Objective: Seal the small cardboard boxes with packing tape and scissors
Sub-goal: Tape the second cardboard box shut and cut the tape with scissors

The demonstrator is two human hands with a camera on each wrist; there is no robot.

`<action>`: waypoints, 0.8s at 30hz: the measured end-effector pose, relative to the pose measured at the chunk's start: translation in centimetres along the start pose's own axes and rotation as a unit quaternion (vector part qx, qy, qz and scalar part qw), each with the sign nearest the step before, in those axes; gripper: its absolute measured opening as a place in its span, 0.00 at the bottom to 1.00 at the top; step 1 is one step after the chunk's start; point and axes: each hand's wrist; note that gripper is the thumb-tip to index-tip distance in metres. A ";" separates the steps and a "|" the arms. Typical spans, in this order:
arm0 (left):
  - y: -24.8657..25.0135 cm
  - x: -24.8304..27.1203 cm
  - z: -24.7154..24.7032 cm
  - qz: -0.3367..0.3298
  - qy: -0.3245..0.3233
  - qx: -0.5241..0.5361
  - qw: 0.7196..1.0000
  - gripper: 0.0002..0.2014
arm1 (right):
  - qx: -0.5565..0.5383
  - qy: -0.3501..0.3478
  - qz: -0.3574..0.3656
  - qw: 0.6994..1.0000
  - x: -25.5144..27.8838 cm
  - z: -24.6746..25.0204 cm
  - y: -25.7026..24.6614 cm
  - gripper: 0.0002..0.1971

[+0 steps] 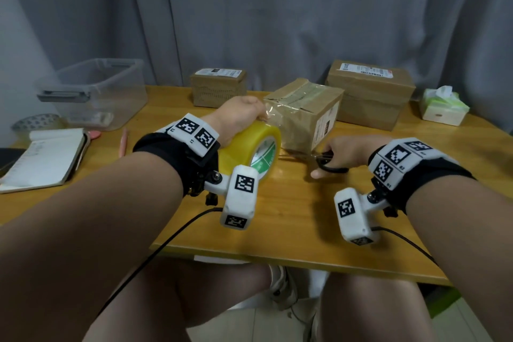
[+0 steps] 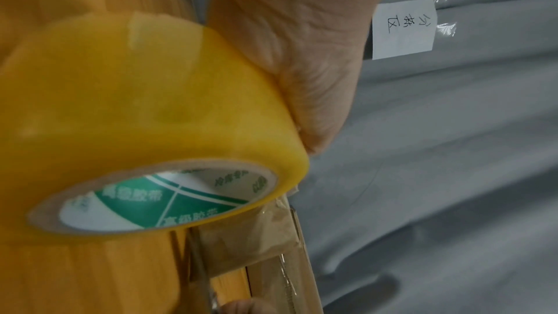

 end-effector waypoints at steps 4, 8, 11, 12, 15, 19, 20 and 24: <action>-0.2 1.0 0.5 -0.033 -0.014 -0.003 0.999 0.02 | 0.016 0.004 0.005 1.000 0.8 -1.2 0.2 0.31; -0.6 1.3 0.7 -0.078 -0.020 -0.013 0.997 0.03 | -0.126 0.187 0.069 0.972 1.4 1.0 -0.7 0.12; -0.6 1.5 0.8 -0.100 -0.021 -0.007 0.995 0.04 | -0.385 0.146 0.147 0.899 2.8 1.7 -3.5 0.16; -0.6 1.7 0.7 -0.104 -0.022 -0.003 0.994 0.04 | -0.416 0.109 0.161 0.889 3.2 1.6 -4.6 0.15; -0.4 2.0 0.9 -0.111 -0.023 0.002 0.994 0.04 | -0.442 0.067 0.178 0.877 3.1 1.2 -6.9 0.08; -0.2 2.5 1.7 -0.090 -0.044 -0.056 0.993 0.11 | -0.423 0.113 0.141 0.888 2.4 1.6 -8.2 0.08; 0.0 2.7 1.8 -0.083 -0.052 -0.077 0.992 0.12 | -0.423 0.118 0.137 0.888 2.3 1.7 -8.4 0.07; 1.2 2.6 1.2 -0.048 -0.057 -0.150 0.986 0.20 | -0.400 0.165 0.128 0.893 2.0 1.7 -8.8 0.11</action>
Point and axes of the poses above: each hand's wrist, its own x-axis away from the middle knuckle, its own z-axis out of the back of the hand, y = z × x, and after that the axes turned 14 degrees about -z, right-handed
